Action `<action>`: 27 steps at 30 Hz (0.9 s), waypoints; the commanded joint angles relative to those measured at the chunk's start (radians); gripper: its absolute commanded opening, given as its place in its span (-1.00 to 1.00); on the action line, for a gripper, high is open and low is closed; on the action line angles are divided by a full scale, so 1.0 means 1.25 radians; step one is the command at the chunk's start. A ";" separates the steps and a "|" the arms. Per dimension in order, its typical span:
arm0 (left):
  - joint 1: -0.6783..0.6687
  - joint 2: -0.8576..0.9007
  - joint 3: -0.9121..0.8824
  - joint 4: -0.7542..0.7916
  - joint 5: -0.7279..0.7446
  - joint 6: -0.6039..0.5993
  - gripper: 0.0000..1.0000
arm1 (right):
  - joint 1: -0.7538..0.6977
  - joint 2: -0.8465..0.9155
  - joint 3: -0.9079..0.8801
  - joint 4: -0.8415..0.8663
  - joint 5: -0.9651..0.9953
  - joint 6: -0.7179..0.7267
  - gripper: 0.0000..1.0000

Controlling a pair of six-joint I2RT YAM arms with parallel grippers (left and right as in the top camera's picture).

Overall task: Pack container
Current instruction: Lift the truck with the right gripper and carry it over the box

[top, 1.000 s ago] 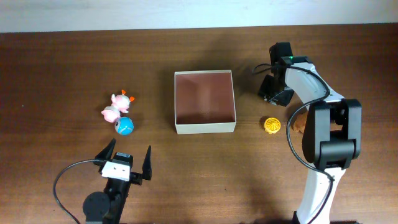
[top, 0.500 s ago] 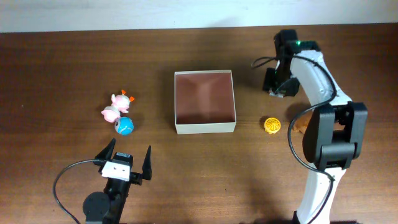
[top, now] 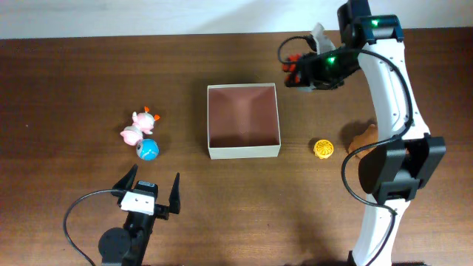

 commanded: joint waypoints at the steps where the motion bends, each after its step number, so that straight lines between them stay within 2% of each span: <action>1: 0.004 -0.006 -0.004 0.001 0.006 0.011 0.99 | 0.055 -0.023 0.024 -0.010 -0.153 -0.076 0.11; 7: 0.004 -0.006 -0.004 0.001 0.006 0.011 0.99 | 0.165 -0.022 0.024 -0.003 -0.089 -0.101 0.21; 10: 0.004 -0.006 -0.004 0.001 0.006 0.011 0.99 | 0.222 -0.021 0.023 0.005 -0.004 -0.079 0.13; 16: 0.004 -0.006 -0.004 0.001 0.006 0.011 0.99 | 0.312 -0.019 -0.010 0.074 0.152 0.040 0.13; 27: 0.004 -0.006 -0.004 0.001 0.006 0.011 0.99 | 0.388 -0.019 -0.229 0.319 0.416 0.349 0.12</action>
